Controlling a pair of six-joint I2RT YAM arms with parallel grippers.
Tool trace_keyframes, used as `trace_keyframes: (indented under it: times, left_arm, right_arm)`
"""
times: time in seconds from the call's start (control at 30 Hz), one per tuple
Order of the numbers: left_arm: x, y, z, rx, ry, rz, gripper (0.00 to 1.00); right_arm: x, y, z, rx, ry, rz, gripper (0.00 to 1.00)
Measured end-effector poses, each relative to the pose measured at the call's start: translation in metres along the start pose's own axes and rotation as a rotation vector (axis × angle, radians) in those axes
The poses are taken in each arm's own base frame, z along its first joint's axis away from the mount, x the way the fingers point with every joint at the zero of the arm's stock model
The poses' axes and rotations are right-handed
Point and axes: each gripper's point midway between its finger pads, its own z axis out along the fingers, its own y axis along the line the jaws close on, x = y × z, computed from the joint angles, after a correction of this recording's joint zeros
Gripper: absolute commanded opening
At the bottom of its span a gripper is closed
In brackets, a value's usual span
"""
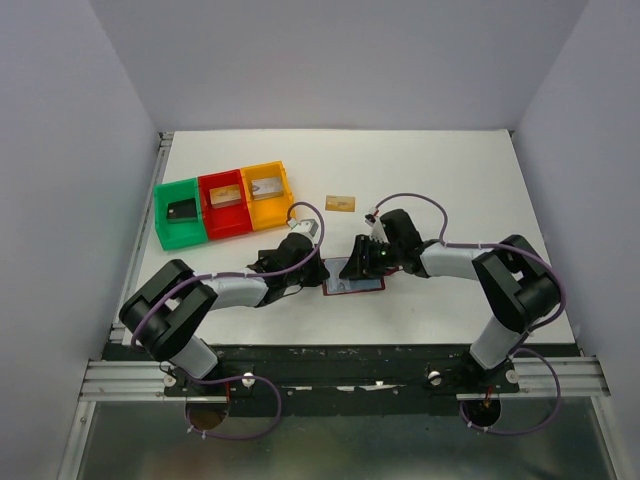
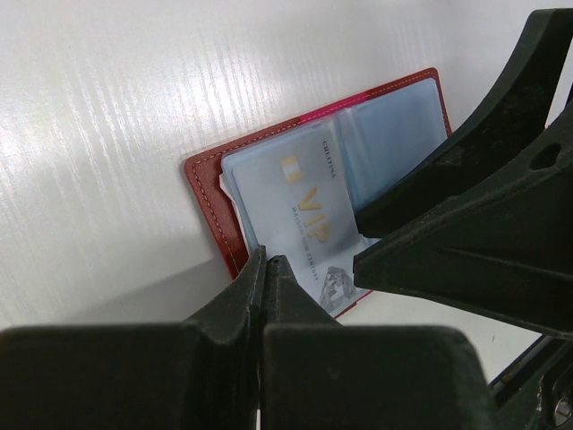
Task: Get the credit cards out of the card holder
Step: Remove the credit card from the card holder.
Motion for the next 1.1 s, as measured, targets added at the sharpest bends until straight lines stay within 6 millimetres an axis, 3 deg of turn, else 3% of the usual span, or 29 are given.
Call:
trace_keyframes:
  times: [1.1]
  left_arm:
    - [-0.0013, 0.0036, 0.0079, -0.011, 0.001, -0.005, 0.0]
  right_arm:
    - [0.0033, 0.0054, 0.0015, -0.112, -0.05, 0.045, 0.48]
